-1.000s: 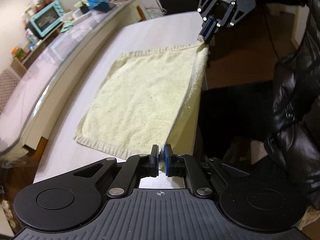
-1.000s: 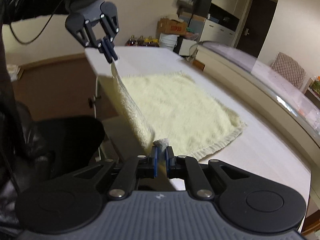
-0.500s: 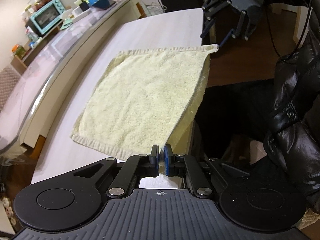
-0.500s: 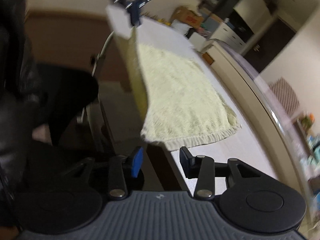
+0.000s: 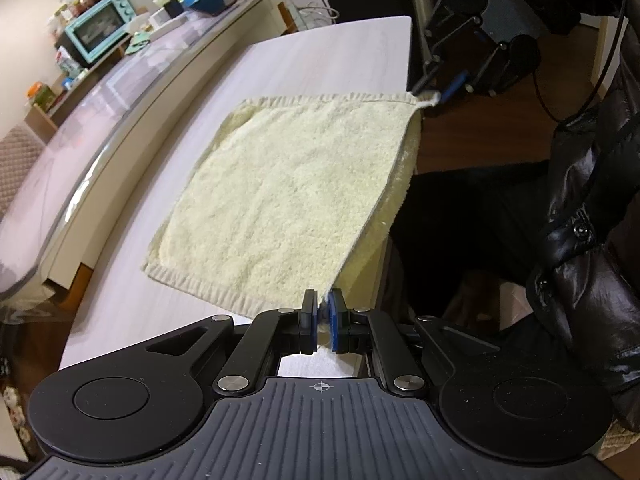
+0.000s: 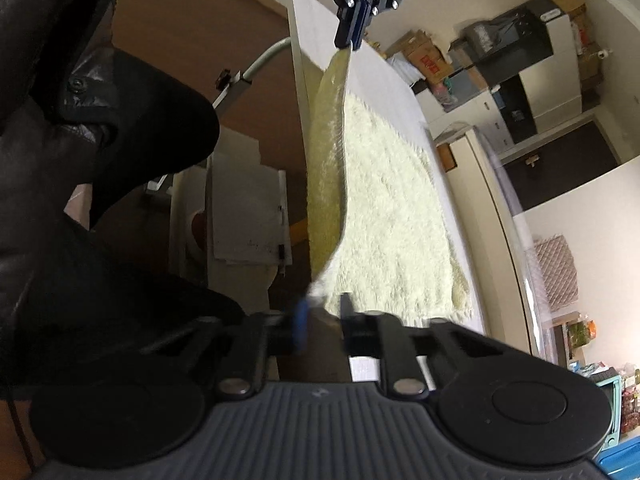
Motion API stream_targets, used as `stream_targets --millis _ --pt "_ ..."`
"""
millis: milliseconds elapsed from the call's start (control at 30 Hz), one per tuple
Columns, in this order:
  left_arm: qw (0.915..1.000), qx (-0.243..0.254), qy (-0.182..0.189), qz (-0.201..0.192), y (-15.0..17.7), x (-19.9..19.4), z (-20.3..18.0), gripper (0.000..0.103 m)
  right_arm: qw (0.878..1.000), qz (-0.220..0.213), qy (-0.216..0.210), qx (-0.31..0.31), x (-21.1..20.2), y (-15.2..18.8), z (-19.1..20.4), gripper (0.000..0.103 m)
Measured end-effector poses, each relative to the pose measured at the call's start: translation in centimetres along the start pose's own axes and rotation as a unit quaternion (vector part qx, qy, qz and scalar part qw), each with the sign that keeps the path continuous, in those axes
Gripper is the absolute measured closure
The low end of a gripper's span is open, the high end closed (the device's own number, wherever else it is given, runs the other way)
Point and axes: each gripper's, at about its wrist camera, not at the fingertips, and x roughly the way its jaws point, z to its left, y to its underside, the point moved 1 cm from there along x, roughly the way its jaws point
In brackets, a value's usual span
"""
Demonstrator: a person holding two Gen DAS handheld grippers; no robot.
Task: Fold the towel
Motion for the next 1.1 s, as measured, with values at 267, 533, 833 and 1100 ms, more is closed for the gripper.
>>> stream_targets --millis 267,533,833,1100 --pt "1.0 -0.009 0.001 -0.001 -0.1 -0.5 0.8 0.097 0.98 -0.034 -0.061 0.185 -1.9 1.1 -6.5 0.097" --pt "0.9987 -0.037 -0.033 -0.015 -1.6 -0.9 5.2 0.097 0.952 -0.041 -0.073 0.294 -0.5 2.0 -15.4 0.097" --pt "0.9936 -0.095 -0.061 -0.007 -2.9 2.6 12.3 0.097 0.919 -0.021 -0.098 0.381 6.9 4.4 -23.3 0.097" --pt "0.9915 -0.118 -0.053 -0.002 -3.0 5.8 17.2 0.097 0.899 -0.005 -0.119 0.422 11.2 6.3 -25.9 0.097"
